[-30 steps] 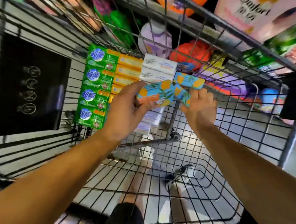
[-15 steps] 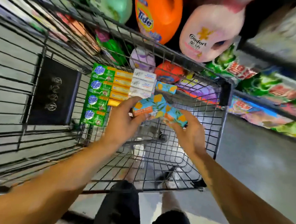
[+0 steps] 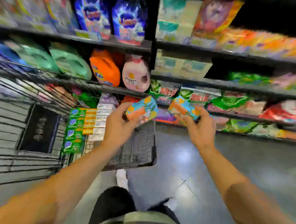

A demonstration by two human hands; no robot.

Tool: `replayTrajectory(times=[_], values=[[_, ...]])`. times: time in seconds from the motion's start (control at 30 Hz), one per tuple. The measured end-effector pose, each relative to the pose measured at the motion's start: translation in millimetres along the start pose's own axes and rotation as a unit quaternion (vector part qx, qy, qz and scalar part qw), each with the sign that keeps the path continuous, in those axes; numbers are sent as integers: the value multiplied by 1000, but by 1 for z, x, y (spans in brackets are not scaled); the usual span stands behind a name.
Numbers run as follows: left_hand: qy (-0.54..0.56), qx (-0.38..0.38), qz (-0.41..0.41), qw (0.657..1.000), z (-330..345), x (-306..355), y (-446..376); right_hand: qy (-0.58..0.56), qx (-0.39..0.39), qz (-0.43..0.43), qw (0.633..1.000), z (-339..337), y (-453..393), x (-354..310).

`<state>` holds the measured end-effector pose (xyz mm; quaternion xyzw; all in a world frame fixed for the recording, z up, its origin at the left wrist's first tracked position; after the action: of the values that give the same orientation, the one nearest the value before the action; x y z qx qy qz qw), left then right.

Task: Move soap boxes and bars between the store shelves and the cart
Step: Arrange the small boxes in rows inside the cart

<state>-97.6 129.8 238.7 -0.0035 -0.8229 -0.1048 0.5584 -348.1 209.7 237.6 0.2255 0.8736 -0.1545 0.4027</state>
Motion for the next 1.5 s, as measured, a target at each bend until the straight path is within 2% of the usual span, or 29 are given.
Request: replayTrajectory(times=[0.17, 0.33, 0.63, 0.83, 1.03, 1.5], values=[[-4, -36, 63, 997, 68, 71, 42, -10, 77, 1, 997, -112, 11, 21], [-2, -42, 138, 990, 128, 146, 76, -7, 140, -35, 989, -211, 14, 39], [6, -70, 210, 975, 211, 243, 109, 1, 209, -53, 976, -336, 12, 65], [38, -76, 219, 972, 247, 289, 98, 0, 233, -75, 970, -379, -2, 71], [17, -62, 276, 959, 271, 336, 60, 36, 224, -99, 969, -405, -35, 76], [-17, -2, 327, 945, 318, 437, -86, 13, 212, -165, 963, -428, -194, 54]])
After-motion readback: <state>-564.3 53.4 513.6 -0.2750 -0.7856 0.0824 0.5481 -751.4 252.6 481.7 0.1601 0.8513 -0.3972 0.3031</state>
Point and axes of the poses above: each hand's wrist, its own y-axis away from the middle knuckle, its own z-axis out of the palm, x = y × z, the point moved 4 cm from there along -y, towards the middle knuckle, and after that the axes turned 8 degrees about -z, right-handed, at the moved point
